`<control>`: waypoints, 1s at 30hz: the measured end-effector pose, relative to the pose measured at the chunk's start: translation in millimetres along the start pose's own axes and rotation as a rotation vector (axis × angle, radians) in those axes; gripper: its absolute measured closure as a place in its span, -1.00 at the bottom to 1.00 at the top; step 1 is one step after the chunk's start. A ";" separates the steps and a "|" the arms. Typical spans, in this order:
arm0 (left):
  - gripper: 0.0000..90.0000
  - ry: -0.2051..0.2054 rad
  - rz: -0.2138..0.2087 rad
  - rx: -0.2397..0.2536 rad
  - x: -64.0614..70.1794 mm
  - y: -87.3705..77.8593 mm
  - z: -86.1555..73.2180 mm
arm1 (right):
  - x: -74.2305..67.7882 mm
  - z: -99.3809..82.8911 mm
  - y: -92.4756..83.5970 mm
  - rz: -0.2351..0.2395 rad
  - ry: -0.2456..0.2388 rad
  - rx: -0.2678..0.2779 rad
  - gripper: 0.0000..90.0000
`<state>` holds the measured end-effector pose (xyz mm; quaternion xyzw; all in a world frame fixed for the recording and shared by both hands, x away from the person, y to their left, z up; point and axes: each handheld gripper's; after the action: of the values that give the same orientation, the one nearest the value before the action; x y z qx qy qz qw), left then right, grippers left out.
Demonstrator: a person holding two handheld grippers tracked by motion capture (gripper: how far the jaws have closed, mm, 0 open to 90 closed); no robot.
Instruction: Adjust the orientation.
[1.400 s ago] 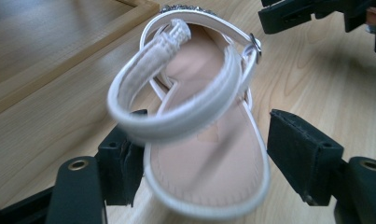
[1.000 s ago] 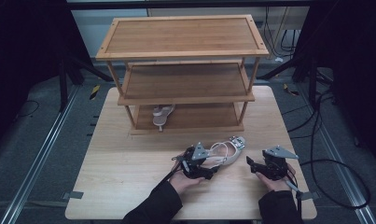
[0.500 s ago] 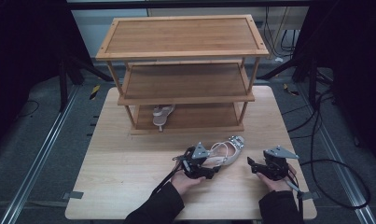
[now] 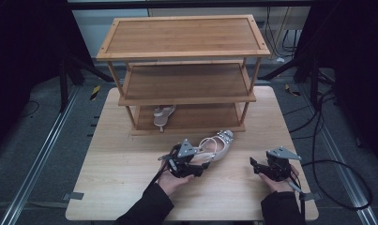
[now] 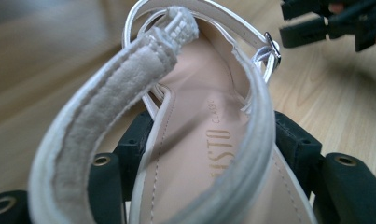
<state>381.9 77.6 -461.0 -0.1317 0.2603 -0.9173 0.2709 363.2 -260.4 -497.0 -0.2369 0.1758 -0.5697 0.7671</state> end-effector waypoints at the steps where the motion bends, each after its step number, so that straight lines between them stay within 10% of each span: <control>1: -0.12 -0.001 0.015 0.004 -3.0 -4.3 0.9 | -0.2 0.1 -0.4 0.002 0.007 -0.003 -0.39; 16: -0.12 -0.075 0.180 0.068 -55.8 -36.6 13.4 | -1.0 0.9 0.4 -0.001 0.011 -0.004 -0.40; 30: -0.12 -0.134 0.286 0.065 -93.1 -26.8 24.3 | -1.8 -0.5 1.3 0.010 0.006 -0.009 -0.40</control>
<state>455.9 139.6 -435.4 -0.1454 0.2280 -0.8665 0.4196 363.4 -258.5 -498.1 -0.2380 0.1818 -0.5657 0.7683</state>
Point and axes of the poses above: each handheld gripper's, and its own axes: y roughly forward along the jaws, z roughly out of its top, x roughly to its right, and after that the axes turned 3 degrees about -z, right-handed
